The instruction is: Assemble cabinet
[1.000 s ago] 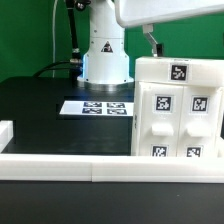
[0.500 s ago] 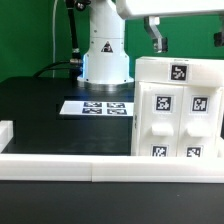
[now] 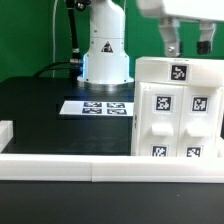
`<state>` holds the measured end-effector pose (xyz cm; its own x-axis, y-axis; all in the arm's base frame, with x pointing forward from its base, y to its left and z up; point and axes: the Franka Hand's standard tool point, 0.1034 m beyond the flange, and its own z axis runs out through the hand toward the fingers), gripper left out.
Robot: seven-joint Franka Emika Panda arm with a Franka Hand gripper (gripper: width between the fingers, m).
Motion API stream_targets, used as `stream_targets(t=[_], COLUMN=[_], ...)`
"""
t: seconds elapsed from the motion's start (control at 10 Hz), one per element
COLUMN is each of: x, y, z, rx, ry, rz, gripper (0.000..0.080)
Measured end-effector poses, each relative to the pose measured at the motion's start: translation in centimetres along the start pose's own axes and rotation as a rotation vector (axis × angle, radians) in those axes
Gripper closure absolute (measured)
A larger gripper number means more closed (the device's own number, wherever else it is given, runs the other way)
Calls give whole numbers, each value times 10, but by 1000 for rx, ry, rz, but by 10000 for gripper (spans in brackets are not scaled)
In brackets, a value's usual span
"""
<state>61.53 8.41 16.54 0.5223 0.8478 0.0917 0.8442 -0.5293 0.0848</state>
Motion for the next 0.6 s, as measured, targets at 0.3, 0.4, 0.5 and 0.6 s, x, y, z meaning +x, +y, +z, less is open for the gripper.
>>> stream_targets(t=[0.3,0.4,0.5,0.6], x=[-3,-5,-6,-7], y=[-2,0,1,2], z=[7,7,7,7], rx=[-6,-6,-9,-9], ry=[-33,-37,-42,-42], rz=[-266,-313,-331,-317], gripper=[2,2,2,2])
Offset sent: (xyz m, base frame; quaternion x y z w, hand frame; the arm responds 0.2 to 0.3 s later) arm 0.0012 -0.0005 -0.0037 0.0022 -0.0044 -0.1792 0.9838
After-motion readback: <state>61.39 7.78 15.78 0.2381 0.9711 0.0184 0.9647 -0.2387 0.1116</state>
